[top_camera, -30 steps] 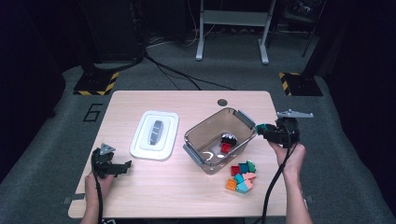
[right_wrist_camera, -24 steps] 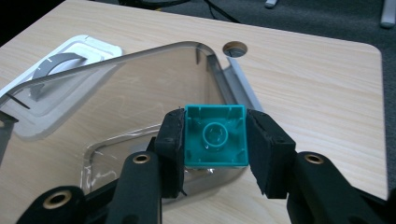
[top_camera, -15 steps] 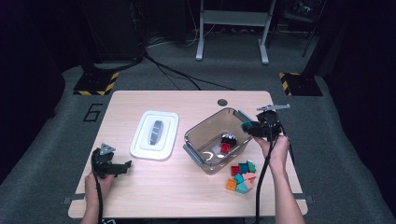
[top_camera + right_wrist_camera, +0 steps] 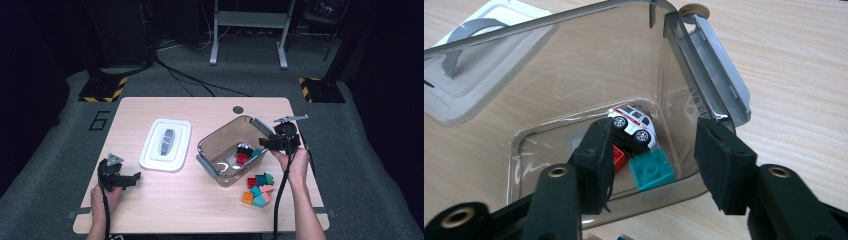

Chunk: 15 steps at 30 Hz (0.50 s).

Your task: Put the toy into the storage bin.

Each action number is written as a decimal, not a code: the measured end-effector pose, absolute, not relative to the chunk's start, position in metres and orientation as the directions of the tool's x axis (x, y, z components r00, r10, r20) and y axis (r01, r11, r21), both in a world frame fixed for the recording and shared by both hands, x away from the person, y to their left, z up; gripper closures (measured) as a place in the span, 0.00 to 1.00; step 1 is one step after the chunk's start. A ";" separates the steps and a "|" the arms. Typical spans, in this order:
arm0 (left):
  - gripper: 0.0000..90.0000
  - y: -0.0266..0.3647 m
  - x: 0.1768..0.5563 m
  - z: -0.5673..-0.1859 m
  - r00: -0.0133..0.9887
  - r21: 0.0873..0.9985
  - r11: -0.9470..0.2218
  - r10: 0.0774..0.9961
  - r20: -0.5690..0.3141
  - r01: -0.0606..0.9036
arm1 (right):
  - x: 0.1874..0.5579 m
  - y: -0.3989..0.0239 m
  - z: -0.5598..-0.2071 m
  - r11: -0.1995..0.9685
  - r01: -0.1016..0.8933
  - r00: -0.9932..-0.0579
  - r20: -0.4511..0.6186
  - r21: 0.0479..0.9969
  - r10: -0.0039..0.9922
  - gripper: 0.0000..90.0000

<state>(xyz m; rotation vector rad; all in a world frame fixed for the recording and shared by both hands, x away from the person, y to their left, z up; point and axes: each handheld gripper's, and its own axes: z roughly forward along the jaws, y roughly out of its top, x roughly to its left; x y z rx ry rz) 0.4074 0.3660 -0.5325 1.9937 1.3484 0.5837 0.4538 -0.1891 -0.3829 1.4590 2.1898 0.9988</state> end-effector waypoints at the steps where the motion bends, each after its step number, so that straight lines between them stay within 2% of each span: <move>1: 0.00 0.366 0.407 -0.533 0.371 0.727 -0.256 0.929 0.003 0.637 | 0.452 -0.188 -0.382 0.214 0.677 -0.413 0.122 0.704 0.903 0.51; 13: 0.00 0.366 0.407 -0.533 0.371 0.726 -0.257 0.929 0.003 0.638 | 0.416 -0.207 -0.390 0.197 0.659 -0.420 0.138 0.726 0.897 0.19; 15: 0.00 0.366 0.407 -0.533 0.371 0.726 -0.257 0.929 0.003 0.638 | 0.409 -0.210 -0.394 0.201 0.663 -0.421 0.138 0.721 0.897 0.16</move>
